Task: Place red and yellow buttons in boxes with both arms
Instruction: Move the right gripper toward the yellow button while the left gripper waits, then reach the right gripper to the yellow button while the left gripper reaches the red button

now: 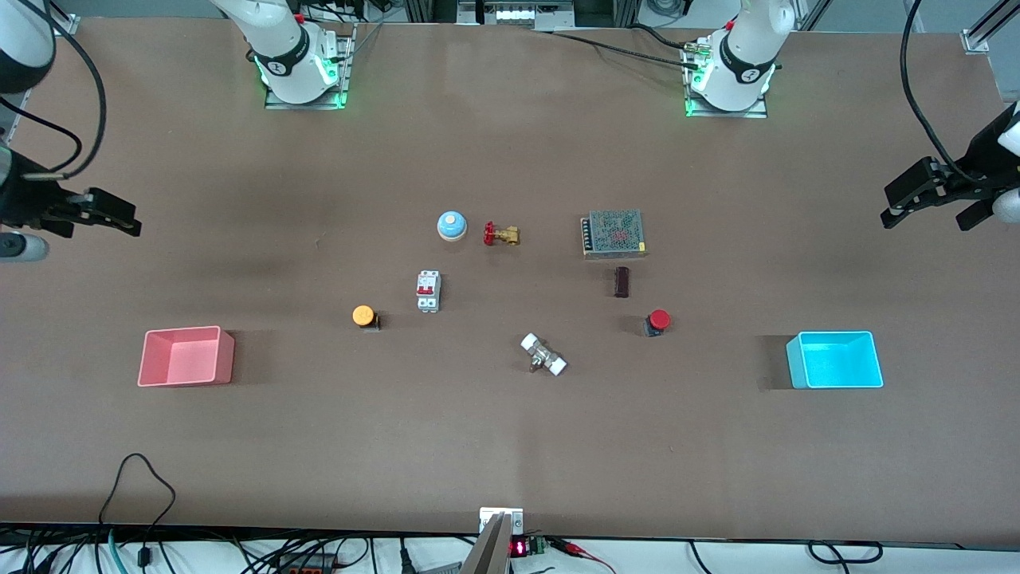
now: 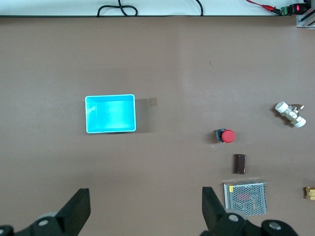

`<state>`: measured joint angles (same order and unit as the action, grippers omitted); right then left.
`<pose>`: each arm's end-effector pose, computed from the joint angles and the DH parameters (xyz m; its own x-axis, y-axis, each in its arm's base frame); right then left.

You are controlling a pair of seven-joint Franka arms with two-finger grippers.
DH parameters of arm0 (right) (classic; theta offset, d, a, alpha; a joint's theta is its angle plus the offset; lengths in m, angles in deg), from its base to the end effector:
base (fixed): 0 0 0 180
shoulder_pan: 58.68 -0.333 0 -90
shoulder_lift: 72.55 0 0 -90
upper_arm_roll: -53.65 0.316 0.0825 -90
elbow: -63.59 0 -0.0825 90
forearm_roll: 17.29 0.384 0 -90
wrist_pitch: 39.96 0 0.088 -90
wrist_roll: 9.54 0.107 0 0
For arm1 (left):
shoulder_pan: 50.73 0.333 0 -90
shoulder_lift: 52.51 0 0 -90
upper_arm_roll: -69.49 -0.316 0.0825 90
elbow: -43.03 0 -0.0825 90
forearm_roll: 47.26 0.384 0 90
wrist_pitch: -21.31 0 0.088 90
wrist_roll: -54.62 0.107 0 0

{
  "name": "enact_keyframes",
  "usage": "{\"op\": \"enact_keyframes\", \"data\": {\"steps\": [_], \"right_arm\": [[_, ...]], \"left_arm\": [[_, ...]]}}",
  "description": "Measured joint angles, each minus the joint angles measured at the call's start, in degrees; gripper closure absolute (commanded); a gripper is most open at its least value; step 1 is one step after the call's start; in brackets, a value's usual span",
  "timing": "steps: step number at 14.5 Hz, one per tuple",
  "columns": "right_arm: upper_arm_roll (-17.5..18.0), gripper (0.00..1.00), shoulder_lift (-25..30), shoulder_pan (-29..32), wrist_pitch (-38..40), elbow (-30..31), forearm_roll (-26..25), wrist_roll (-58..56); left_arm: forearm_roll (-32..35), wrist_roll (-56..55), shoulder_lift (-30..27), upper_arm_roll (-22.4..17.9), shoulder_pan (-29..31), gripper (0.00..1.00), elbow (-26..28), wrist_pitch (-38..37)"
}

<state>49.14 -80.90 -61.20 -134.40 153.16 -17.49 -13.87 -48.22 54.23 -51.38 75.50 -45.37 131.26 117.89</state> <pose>0.6002 -0.0182 0.5506 0.9973 0.0413 -0.0612 0.0420 -0.9991 0.0103 0.5724 -0.0075 0.6391 0.9921 -0.0022 0.1256 -0.0048 -0.9998 0.0197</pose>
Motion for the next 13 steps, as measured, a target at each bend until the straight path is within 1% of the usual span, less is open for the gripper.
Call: {"op": "enact_keyframes", "data": {"steps": [4,7,9,11,13], "right_arm": [[0.4,0.0,-4.6,-1.2,-3.6,0.0,0.0,0.0],[0.5,0.0,-6.6,-2.1,-5.0,0.0,0.0,0.0],[0.6,0.0,-8.3,-3.7,-6.8,0.0,0.2,0.0],[0.7,0.0,-11.1,-6.1,-10.2,0.0,0.7,0.0],[0.8,0.0,-13.9,-8.5,-13.3,0.0,0.8,0.2]], "left_arm": [[0.0,-0.4,0.0,-0.1,0.3,0.0,0.0,-2.1],[0.0,-0.6,0.3,-0.1,0.3,0.0,0.0,-3.3],[0.0,-0.6,0.6,0.0,0.2,0.0,0.0,-4.8],[0.0,-0.7,1.0,0.0,0.2,0.0,0.0,-6.7],[0.0,-0.7,1.2,0.1,0.2,0.0,0.0,-7.1]]}}
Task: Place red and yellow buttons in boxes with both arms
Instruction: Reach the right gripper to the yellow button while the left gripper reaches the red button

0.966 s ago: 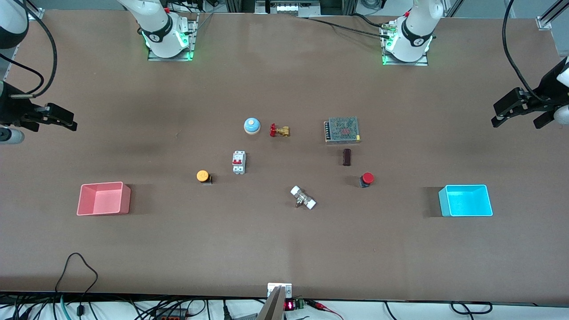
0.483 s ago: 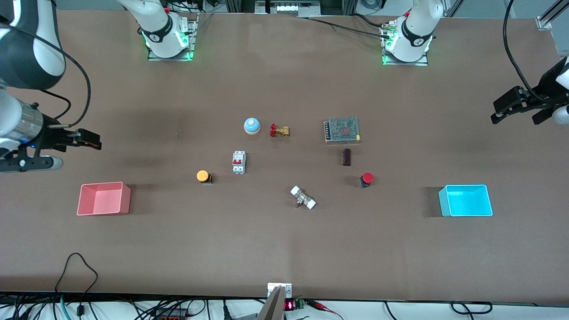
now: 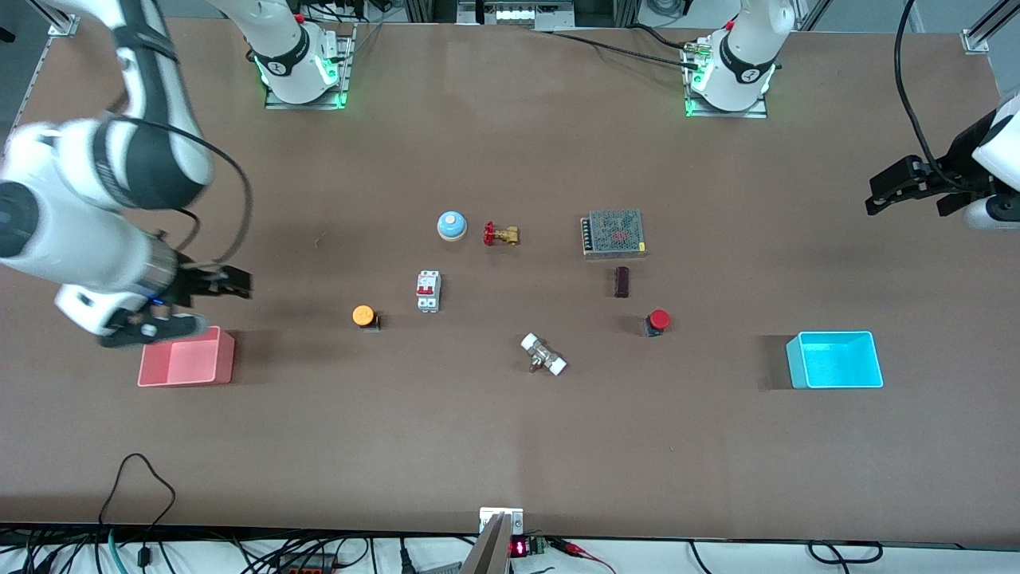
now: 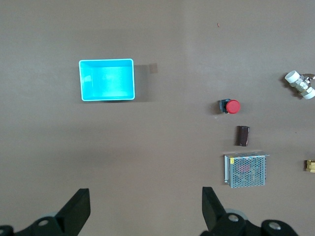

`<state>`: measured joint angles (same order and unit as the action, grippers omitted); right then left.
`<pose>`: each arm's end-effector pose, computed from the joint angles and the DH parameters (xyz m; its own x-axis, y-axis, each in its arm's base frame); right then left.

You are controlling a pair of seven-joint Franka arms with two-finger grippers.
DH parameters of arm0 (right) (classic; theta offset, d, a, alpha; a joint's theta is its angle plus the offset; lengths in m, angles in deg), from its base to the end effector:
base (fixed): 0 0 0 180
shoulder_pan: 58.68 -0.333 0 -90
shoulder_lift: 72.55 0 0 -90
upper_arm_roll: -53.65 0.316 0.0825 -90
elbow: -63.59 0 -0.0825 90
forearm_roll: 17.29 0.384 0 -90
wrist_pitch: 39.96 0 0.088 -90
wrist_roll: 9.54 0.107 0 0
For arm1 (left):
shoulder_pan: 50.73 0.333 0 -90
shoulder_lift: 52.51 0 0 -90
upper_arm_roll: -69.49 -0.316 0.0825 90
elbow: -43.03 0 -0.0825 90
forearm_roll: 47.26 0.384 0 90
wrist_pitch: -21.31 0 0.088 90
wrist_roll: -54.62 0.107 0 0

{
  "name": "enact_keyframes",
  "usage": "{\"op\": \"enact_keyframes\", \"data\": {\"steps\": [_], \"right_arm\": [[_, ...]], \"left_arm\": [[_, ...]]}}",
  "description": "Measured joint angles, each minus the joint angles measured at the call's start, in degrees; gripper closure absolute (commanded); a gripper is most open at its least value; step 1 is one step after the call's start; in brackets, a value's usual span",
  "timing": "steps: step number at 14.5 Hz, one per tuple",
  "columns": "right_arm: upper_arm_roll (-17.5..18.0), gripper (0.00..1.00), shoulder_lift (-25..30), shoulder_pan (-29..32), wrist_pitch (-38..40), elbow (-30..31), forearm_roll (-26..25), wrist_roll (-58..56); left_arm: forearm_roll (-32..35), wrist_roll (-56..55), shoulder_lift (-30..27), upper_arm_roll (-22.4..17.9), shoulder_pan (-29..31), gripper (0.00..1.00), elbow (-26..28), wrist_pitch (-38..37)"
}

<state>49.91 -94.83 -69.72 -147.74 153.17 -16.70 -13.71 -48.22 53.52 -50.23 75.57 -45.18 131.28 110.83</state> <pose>0.6572 0.0903 0.4152 0.9775 0.1985 -0.0712 0.1997 -0.9798 0.0100 0.5658 -0.0058 0.6160 0.9998 0.0098 -0.0178 0.0102 -0.9997 0.0206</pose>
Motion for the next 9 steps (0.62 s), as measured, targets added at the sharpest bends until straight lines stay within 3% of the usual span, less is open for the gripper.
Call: {"op": "enact_keyframes", "data": {"steps": [6,9], "right_arm": [[0.0,0.0,-5.5,-5.4,-3.5,-0.1,0.5,3.6],[0.1,0.0,-7.5,-7.8,-5.9,-0.1,0.7,7.0]], "left_arm": [[0.0,-0.1,1.3,0.0,0.0,0.0,0.1,-0.6],[-1.7,-2.9,5.1,0.0,0.0,0.0,0.3,-0.6]]}}
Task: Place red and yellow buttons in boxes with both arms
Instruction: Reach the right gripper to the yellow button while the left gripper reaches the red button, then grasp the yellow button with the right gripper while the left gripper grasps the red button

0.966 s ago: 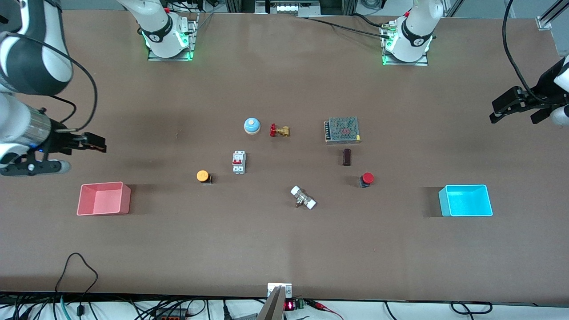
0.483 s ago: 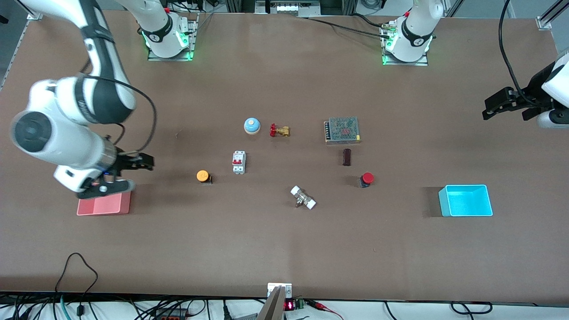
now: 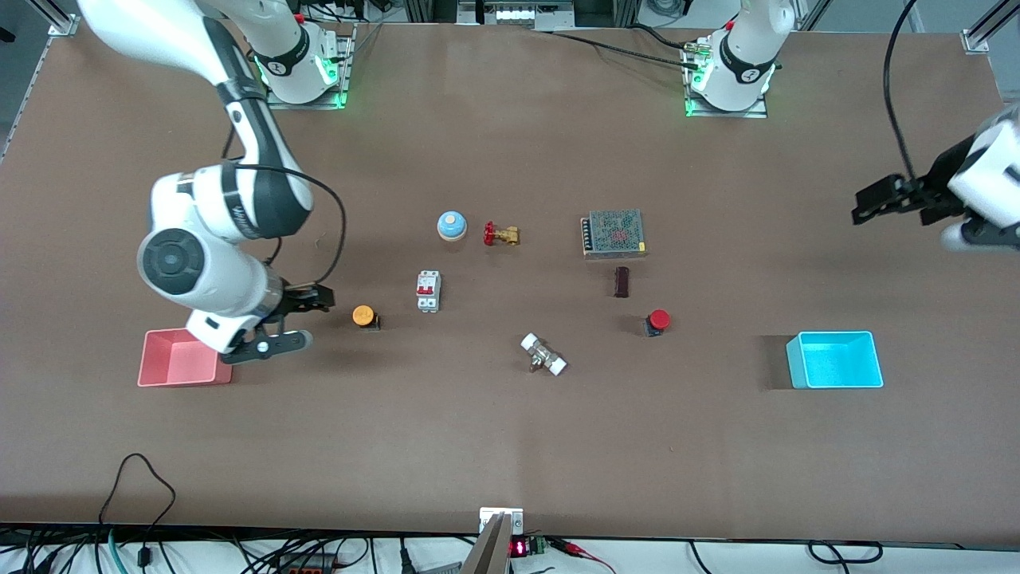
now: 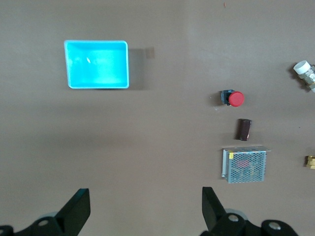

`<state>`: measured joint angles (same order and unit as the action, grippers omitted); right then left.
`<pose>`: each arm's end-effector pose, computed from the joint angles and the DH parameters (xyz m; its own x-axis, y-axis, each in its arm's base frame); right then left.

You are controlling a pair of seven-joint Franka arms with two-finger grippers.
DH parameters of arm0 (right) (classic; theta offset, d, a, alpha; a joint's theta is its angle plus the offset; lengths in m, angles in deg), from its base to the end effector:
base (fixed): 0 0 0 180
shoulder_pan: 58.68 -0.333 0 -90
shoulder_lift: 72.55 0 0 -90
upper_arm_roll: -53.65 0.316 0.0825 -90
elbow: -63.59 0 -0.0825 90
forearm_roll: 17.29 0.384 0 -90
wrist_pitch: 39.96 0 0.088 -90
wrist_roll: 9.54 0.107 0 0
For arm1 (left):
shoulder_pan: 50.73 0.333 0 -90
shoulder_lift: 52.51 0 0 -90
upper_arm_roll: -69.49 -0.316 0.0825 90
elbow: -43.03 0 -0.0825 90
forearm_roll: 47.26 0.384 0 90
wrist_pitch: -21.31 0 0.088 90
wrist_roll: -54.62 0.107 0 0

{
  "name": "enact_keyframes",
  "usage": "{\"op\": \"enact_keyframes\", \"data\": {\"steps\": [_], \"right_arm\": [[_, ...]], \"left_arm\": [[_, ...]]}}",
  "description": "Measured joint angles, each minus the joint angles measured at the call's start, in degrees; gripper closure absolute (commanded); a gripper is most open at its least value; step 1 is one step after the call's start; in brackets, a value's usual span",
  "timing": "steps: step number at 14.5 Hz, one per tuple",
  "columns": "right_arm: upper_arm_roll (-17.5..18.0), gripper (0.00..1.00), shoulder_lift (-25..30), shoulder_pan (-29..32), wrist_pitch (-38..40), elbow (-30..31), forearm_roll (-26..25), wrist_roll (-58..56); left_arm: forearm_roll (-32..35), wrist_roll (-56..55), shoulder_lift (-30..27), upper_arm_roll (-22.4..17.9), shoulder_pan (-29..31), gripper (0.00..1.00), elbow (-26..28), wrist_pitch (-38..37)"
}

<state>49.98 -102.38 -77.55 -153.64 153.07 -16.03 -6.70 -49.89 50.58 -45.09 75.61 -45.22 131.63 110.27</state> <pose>0.6553 0.1855 0.3355 0.9731 0.2094 -0.0962 0.2120 -0.9771 0.0174 0.5871 -0.0076 0.5611 0.9903 0.0582 -0.1260 0.0650 -0.9966 0.0506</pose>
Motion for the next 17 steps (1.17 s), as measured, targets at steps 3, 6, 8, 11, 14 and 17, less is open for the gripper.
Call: {"op": "enact_keyframes", "data": {"steps": [3,6,8,11,14,17], "right_arm": [[0.0,0.0,-2.4,-1.5,-2.7,0.0,0.1,1.6],[0.0,0.0,-4.3,-2.2,-4.2,0.0,2.0,2.3],[0.0,0.0,-5.2,-2.3,-4.6,0.0,3.4,2.4],[0.0,0.0,-6.2,-2.5,-4.7,0.0,3.8,2.4],[0.0,0.0,-7.0,-3.7,-5.0,-0.1,3.8,2.4],[0.0,0.0,-8.4,-4.5,-5.6,-0.1,3.8,2.6]], "left_arm": [[-1.2,-4.7,5.9,0.3,-0.8,0.0,0.1,1.9],[-1.2,-9.4,11.0,0.9,-4.0,0.0,0.0,4.4],[-1.2,-11.6,13.4,0.9,-6.1,0.0,0.0,4.7],[-1.2,-14.2,15.6,1.0,-8.4,0.0,0.0,7.5],[-1.2,-17.4,18.3,1.0,-10.0,0.0,0.1,12.9],[-1.9,-19.6,21.8,1.1,-11.6,0.0,0.1,18.2]]}}
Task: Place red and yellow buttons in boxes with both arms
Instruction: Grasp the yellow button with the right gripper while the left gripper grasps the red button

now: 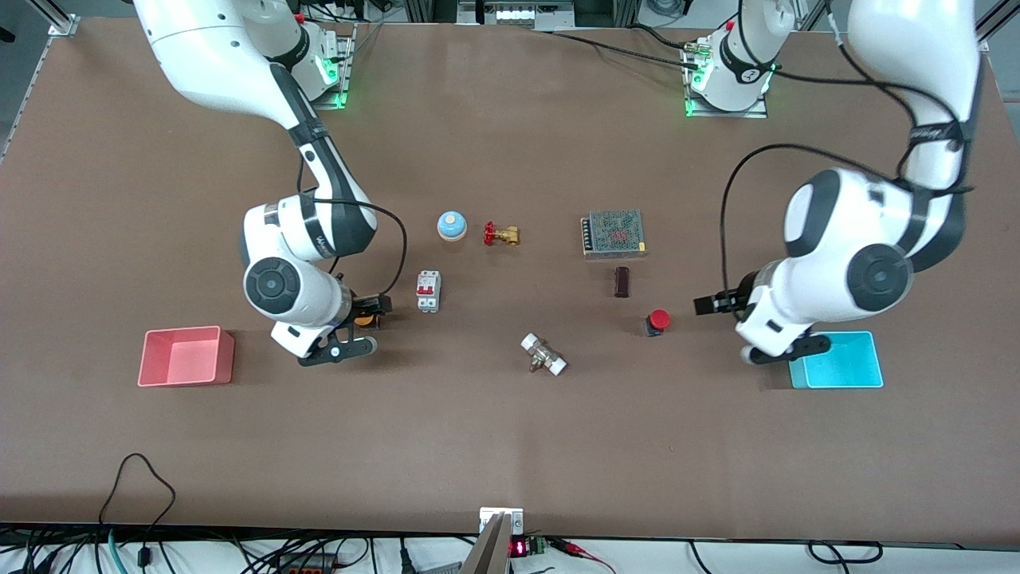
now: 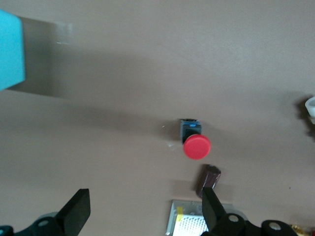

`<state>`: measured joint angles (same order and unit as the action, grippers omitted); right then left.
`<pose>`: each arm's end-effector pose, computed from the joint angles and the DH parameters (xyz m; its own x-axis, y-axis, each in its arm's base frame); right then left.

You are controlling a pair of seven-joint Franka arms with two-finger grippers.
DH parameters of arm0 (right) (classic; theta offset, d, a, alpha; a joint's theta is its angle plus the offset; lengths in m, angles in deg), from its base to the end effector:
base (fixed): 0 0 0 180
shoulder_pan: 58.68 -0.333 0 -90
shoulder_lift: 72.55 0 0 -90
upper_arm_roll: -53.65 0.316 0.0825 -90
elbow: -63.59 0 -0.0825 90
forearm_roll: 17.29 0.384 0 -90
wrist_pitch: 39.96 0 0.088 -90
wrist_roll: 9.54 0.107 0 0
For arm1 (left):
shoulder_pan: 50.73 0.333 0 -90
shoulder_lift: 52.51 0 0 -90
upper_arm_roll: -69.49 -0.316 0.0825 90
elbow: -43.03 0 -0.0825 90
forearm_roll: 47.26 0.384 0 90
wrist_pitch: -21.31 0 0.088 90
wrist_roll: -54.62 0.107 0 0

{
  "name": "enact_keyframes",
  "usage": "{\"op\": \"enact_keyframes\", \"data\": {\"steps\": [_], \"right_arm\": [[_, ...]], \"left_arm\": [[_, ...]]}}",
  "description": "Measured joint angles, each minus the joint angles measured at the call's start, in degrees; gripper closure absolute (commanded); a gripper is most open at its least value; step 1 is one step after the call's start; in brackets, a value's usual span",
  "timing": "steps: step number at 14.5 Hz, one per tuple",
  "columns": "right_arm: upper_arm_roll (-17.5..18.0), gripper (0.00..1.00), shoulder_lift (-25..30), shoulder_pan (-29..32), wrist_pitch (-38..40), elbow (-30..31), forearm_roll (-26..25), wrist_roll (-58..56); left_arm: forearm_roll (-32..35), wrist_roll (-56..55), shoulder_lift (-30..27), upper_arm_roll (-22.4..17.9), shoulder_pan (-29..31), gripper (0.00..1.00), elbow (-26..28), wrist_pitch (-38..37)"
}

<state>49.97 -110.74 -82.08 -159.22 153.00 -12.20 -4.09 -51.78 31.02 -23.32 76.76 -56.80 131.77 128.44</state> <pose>0.6427 0.2414 0.2435 0.9671 0.2083 -0.1460 0.2081 -0.9780 -0.0170 0.6537 -0.1496 0.3429 0.9526 0.2073 -0.2229 0.2226 -0.9738 0.0458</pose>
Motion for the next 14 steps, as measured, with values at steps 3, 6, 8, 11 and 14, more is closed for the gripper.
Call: {"op": "enact_keyframes", "data": {"steps": [3,6,8,11,14], "right_arm": [[-0.1,0.0,-1.7,-0.1,-1.4,0.0,0.0,0.1],[-0.2,0.03,-2.7,0.0,-1.9,0.0,0.0,0.1],[-0.4,0.27,-2.9,0.1,-1.9,0.0,0.0,0.1],[-0.5,0.4,-3.0,0.1,-1.9,0.0,0.0,0.1],[-0.5,0.56,-3.0,0.1,-1.9,0.0,0.0,0.1]], "left_arm": [[-0.7,-2.8,3.7,0.2,-2.0,0.0,0.5,6.9],[-0.7,-4.8,6.5,0.3,-4.4,0.0,2.4,12.7],[-0.7,-5.2,7.5,0.3,-5.2,0.01,3.6,15.1],[-0.7,-5.2,7.9,0.3,-5.2,0.19,4.9,15.9],[-0.7,-5.2,8.0,0.3,-5.2,0.43,5.5,16.0]]}}
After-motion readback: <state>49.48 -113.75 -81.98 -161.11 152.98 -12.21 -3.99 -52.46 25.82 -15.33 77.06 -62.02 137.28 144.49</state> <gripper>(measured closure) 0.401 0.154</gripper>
